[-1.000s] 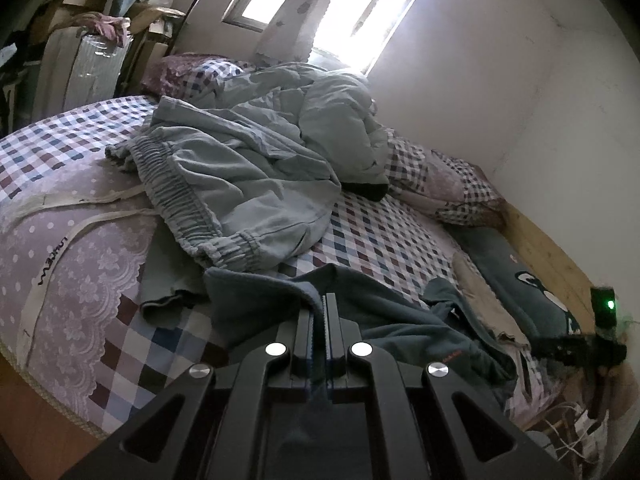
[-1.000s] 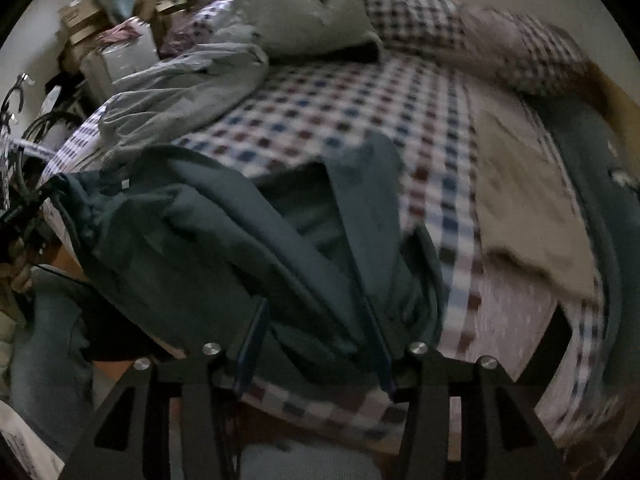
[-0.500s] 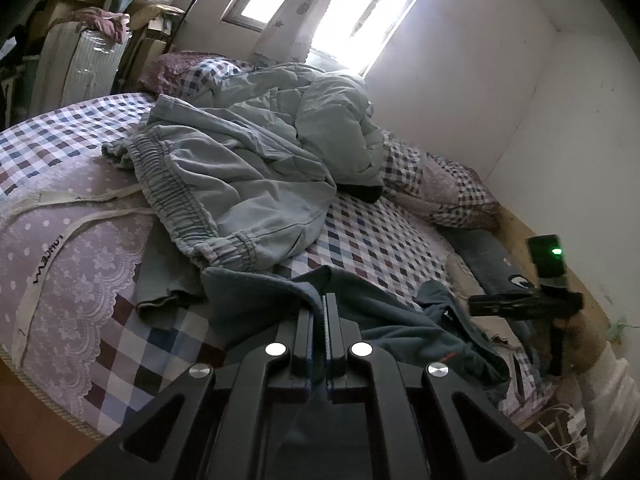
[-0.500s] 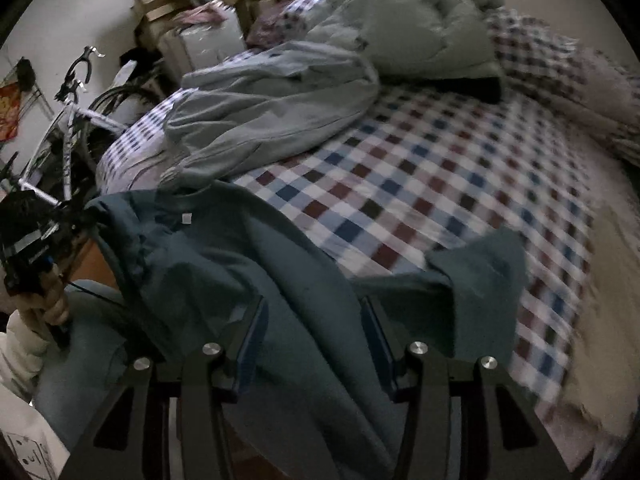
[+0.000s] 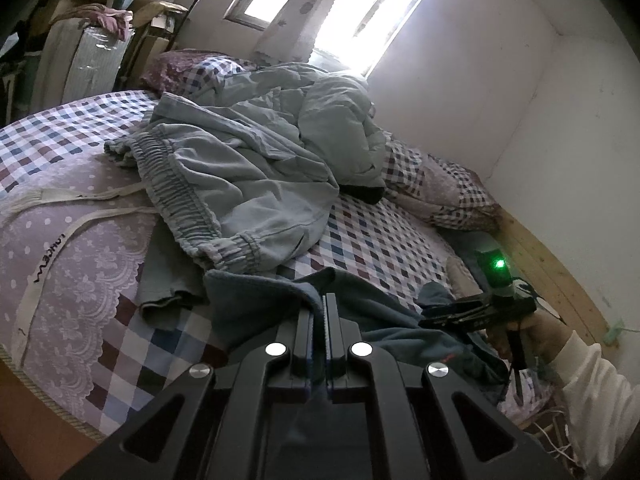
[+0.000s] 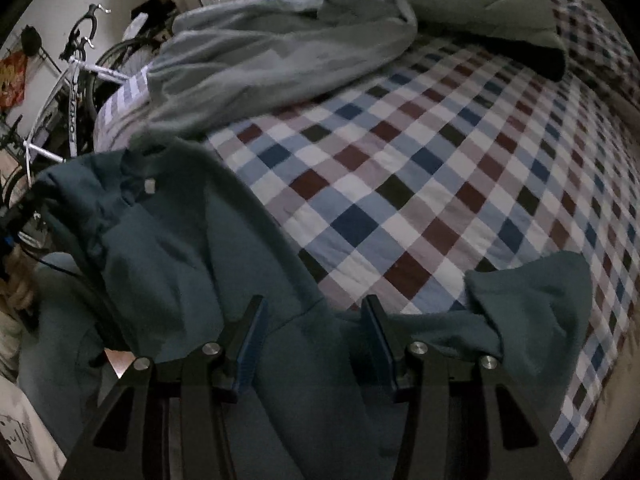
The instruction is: Fold clothes
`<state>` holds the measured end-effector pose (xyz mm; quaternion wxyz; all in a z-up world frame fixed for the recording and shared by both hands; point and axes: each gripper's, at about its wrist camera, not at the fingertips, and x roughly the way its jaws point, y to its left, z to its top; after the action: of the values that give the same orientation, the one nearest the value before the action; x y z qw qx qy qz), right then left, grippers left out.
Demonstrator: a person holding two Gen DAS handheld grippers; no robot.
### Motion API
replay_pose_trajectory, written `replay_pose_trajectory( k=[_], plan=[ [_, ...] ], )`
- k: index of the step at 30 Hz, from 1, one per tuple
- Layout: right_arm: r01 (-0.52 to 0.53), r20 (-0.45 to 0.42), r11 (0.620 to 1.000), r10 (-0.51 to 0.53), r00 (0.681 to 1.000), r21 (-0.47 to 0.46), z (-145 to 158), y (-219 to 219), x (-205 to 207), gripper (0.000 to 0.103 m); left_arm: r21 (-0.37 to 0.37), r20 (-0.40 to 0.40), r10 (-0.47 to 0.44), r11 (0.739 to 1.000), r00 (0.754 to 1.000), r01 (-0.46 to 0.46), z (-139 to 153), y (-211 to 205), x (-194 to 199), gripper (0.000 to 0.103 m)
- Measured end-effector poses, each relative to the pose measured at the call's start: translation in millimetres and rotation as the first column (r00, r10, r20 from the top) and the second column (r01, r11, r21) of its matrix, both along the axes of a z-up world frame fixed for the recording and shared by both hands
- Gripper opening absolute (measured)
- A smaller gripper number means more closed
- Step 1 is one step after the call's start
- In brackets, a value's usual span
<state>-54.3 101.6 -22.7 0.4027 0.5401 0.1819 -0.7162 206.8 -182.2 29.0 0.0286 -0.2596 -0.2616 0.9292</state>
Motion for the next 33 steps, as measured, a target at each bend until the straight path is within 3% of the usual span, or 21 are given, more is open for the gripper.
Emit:
replay_pose_trajectory(
  k=[6,12,14,16,20,22,27,33],
  plan=[
    [-0.03,0.015,1.0,0.03,0.999,-0.001,-11,-1,-4,0.052,-0.012,0.009,0.002,1.0,1.0,-0.001,-1,0,0,0.003],
    [-0.051,-0.03,0.999,0.051,0.998,0.015,-15,-7,4,0.051,-0.027,0.016,-0.001,1.0,1.0,0.001,-1,1,-1,0.003],
    [-0.053,-0.048,0.998,0.054,0.997,0.026,-16,-8,8,0.047,-0.03,0.018,-0.001,1.0,1.0,0.002,-1,2,-2,0.003],
    [-0.063,-0.076,0.997,0.066,0.995,0.033,-13,-11,15,0.033,-0.033,0.02,0.0,0.999,1.0,0.001,-1,2,-2,0.003],
    [-0.061,-0.156,0.996,0.071,0.985,0.067,-6,-13,32,0.019,-0.038,0.023,0.002,0.999,1.0,-0.001,-1,2,-2,0.003],
    [-0.038,-0.21,0.996,0.054,0.976,0.078,1,-11,40,0.009,-0.039,0.024,0.005,0.999,1.0,-0.004,-1,2,-1,0.003],
    [0.035,-0.319,0.999,-0.024,0.947,0.027,34,4,63,0.005,-0.046,0.027,0.012,0.999,1.0,-0.011,-1,1,1,0.003],
    [0.143,-0.466,0.986,-0.167,0.869,-0.088,93,23,103,0.005,-0.058,0.021,0.013,0.998,1.0,-0.012,5,-2,9,0.003]
  ],
)
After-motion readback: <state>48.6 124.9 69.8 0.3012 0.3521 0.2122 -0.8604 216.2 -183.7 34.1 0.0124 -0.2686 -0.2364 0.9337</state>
